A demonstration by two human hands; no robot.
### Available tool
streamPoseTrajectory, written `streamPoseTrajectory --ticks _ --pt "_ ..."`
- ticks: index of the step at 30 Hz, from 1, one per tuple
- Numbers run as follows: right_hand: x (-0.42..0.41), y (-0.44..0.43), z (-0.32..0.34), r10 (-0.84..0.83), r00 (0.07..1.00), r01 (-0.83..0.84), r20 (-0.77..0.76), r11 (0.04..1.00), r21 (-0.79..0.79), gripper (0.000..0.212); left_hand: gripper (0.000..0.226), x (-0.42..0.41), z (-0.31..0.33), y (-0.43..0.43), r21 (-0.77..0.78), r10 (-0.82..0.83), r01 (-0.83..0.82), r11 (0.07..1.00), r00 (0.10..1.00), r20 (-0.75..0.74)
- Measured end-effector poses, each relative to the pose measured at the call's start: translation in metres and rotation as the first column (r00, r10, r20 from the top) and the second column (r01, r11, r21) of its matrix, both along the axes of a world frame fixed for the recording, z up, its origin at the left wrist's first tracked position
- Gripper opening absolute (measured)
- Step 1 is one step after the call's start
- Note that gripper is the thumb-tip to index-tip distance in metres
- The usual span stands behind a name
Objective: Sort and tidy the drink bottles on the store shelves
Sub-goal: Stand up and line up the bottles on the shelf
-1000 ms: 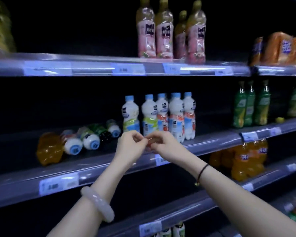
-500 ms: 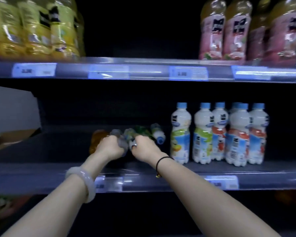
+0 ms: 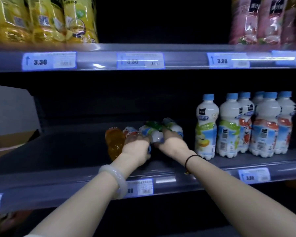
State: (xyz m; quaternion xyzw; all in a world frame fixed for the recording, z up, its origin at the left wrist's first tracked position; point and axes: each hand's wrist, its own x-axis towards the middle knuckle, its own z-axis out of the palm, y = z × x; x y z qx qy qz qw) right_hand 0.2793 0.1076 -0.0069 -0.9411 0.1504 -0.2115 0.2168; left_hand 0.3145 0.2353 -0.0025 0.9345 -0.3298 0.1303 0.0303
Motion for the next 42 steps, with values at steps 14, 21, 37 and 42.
streamPoseTrajectory --ticks 14,21,37,42 --pt "-0.003 -0.018 0.086 -0.067 0.887 -0.096 0.457 0.941 0.324 0.041 0.028 0.013 0.063 0.001 -0.933 -0.301 -0.044 0.356 0.94 -0.159" --pt "-0.02 -0.032 0.053 0.22 0.94 -0.339 0.259 0.676 0.655 0.053 0.067 0.012 0.052 0.022 -0.783 -0.509 -0.106 0.614 0.705 -0.494" --pt "0.006 0.009 0.0 0.068 0.785 -0.533 0.615 0.579 0.617 0.048 0.06 0.05 0.028 0.012 -0.901 -0.382 -0.111 0.419 0.879 -0.286" --pt "0.01 0.005 -0.002 0.161 0.855 -0.479 0.493 0.612 0.629 0.045 0.063 0.062 0.034 0.013 -0.831 -0.283 -0.106 0.546 0.91 -0.302"
